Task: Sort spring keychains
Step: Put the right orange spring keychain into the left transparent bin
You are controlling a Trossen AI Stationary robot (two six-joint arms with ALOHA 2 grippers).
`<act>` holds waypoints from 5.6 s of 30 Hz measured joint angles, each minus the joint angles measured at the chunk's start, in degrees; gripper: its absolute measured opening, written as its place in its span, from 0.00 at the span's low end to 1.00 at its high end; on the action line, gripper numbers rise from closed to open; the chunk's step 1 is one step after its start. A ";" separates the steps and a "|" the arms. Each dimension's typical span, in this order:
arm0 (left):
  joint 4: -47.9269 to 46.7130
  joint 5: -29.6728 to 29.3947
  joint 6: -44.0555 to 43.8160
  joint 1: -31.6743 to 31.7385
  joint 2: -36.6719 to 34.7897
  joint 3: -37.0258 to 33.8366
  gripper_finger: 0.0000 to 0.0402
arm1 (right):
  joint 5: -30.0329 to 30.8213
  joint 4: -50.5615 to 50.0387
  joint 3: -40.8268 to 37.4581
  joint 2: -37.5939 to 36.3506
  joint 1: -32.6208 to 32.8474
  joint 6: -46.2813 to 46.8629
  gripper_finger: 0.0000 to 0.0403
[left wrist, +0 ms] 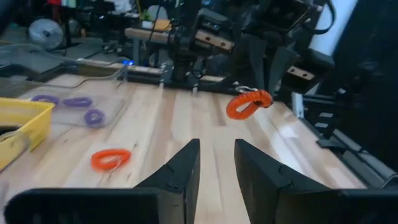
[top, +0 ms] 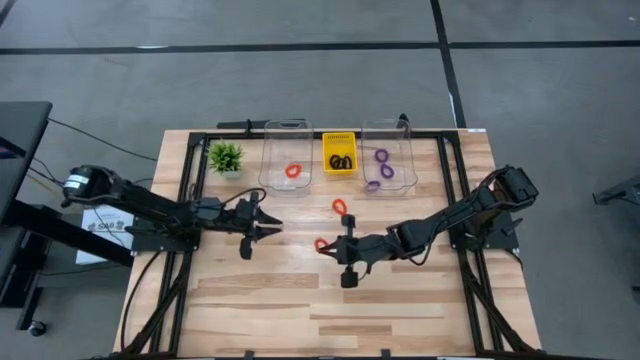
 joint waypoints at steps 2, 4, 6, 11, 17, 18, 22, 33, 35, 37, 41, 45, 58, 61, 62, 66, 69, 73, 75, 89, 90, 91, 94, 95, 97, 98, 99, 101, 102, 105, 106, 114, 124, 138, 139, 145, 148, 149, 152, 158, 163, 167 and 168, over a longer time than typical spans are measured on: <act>4.73 1.02 0.06 0.01 3.66 0.13 0.24 | -0.72 0.68 0.00 0.00 0.00 -0.02 0.02; 7.53 1.03 0.09 0.01 7.43 0.88 0.24 | -0.93 2.04 0.00 0.02 0.02 -0.23 0.02; 8.91 1.03 0.13 0.01 11.15 2.39 0.24 | -2.47 3.49 0.00 0.02 0.02 -0.59 0.02; 11.12 3.31 0.30 0.01 19.76 7.11 0.24 | -3.32 5.24 0.00 0.02 0.07 -0.61 0.02; 18.29 16.16 -1.81 -0.01 26.65 11.39 0.24 | -3.34 5.28 0.00 0.02 0.10 -0.60 0.02; 18.22 17.55 -2.56 -0.01 27.12 11.95 0.24 | -3.34 5.28 0.00 0.02 0.17 -0.59 0.02; 18.14 18.82 -3.26 -0.63 27.96 12.89 0.24 | -3.38 5.42 0.00 0.02 0.61 -0.59 0.02; 18.15 15.80 -0.27 -1.02 27.83 12.92 0.24 | -8.71 9.10 0.00 0.04 0.71 -0.76 0.02; 18.13 15.54 0.88 -1.02 27.83 12.92 0.24 | -9.67 9.86 0.00 0.04 0.74 -0.99 0.02; 18.15 15.54 2.25 -1.02 27.83 12.92 0.24 | -9.72 10.19 0.00 0.04 0.74 -1.03 0.02; 18.13 15.54 5.70 -1.02 27.83 12.92 0.24 | -10.06 11.02 0.00 0.04 0.01 -1.02 0.02; 18.13 15.54 9.88 -1.02 27.83 12.92 0.24 | -13.58 12.86 0.00 0.04 -1.15 -1.04 0.02; 18.11 13.73 18.75 -1.02 27.79 12.92 0.24 | -17.22 13.25 0.00 0.04 -4.76 -1.03 0.02; 18.11 12.56 18.64 -1.00 27.79 12.92 0.24 | -17.60 13.28 0.00 0.07 -4.71 -1.03 0.02; 18.11 12.51 18.62 -1.00 27.79 12.92 0.24 | -18.06 13.41 0.00 0.07 -4.60 -1.03 0.02; 18.09 12.50 18.62 -1.00 27.79 12.92 0.24 | -18.61 14.08 0.00 0.07 -4.55 -1.07 0.02; 18.09 12.50 18.60 -1.00 27.79 12.90 0.24 | -18.70 14.29 0.00 0.07 -4.61 -1.05 0.02; 18.09 12.50 18.58 -1.00 27.79 12.90 0.24 | -19.50 18.31 0.06 1.93 -4.63 -1.06 0.02; 18.09 12.52 18.54 -1.02 27.79 12.90 0.24 | -21.21 20.28 0.06 3.74 -4.63 -1.33 0.02; 17.65 12.52 14.77 -1.02 27.79 12.90 0.24 | -21.65 20.49 2.40 7.87 -6.71 -2.12 0.02; 17.63 12.54 14.10 -1.02 27.79 12.90 0.24 | -21.63 20.40 2.40 7.87 -6.71 -2.10 0.02; 17.63 12.54 13.75 -1.02 27.79 12.90 0.24 | -21.56 20.09 2.40 7.87 -6.71 -2.10 0.02; 17.60 12.80 13.39 -1.00 27.79 12.90 0.24 | -21.33 19.55 2.40 7.87 -6.77 -2.08 0.02; 17.54 13.25 13.37 -1.00 27.79 12.90 0.24 | -21.24 19.45 2.40 7.85 -6.75 -2.08 0.02; 17.23 14.56 13.36 -1.02 27.79 12.90 0.24 | -21.22 19.39 2.40 7.84 -6.75 -2.08 0.02; 17.03 15.47 13.33 -1.02 27.79 12.90 0.24 | -21.22 19.13 2.38 7.64 -6.75 -2.08 0.02; 16.64 16.83 13.11 -1.00 27.79 12.90 0.24 | -21.22 18.28 2.36 7.21 -6.75 -2.07 0.02; 15.33 19.99 11.90 -1.02 27.79 12.90 0.24 | -21.19 18.05 2.36 6.85 -6.75 -1.92 0.02; 14.74 21.63 11.41 -1.02 27.79 12.90 0.24 | -21.15 17.07 2.35 6.37 -6.68 -1.92 0.02; 13.64 25.99 10.79 -1.02 27.79 12.87 0.24 | -20.75 16.56 2.40 5.31 -6.10 -1.95 0.02; 13.37 27.39 10.77 -1.02 27.79 12.87 0.24 | -20.52 15.97 2.42 4.97 -5.95 -1.95 0.02; 13.41 27.85 10.88 -1.02 27.79 12.87 0.24 | -18.80 14.39 2.34 4.63 -5.33 -2.38 0.02; 14.28 21.07 11.01 -1.02 27.79 12.87 0.24 | -18.70 14.45 2.34 4.63 -5.35 -2.10 0.02; 14.42 16.66 11.01 -1.00 27.79 12.87 0.24 | -18.72 14.46 2.34 4.63 -5.29 -2.05 0.02; 14.12 16.24 11.01 -0.96 27.79 12.87 0.24 | -18.72 14.45 2.34 4.63 -5.29 -2.05 0.02; 13.76 15.95 10.99 -0.98 27.79 12.87 0.24 | -18.75 14.39 2.34 4.66 -5.29 -1.97 0.02; 13.78 15.95 10.82 -0.95 27.79 12.87 0.24 | -18.74 14.23 2.34 4.66 -5.31 -1.97 0.02; 13.82 15.99 10.82 -0.97 27.79 12.87 0.24 | -18.74 14.04 2.34 4.66 -5.31 -1.97 0.02; 14.37 16.91 10.44 -1.02 27.79 12.87 0.24 | -18.75 13.70 2.34 4.66 -5.31 -1.90 0.02; 15.92 17.68 10.36 -1.91 27.79 12.87 0.24 | -18.75 13.60 2.34 4.68 -5.33 -1.90 0.02; 17.06 17.68 10.34 -2.19 27.79 12.90 0.24 | -18.75 13.60 2.34 4.68 -5.33 -1.90 0.02; 17.20 17.49 9.41 -2.18 27.79 12.90 0.24 | -18.75 13.60 2.34 4.68 -5.33 -1.90 0.02; 17.27 17.22 9.33 -2.18 27.79 12.90 0.24 | -18.75 13.60 2.34 4.68 -5.33 -1.90 0.02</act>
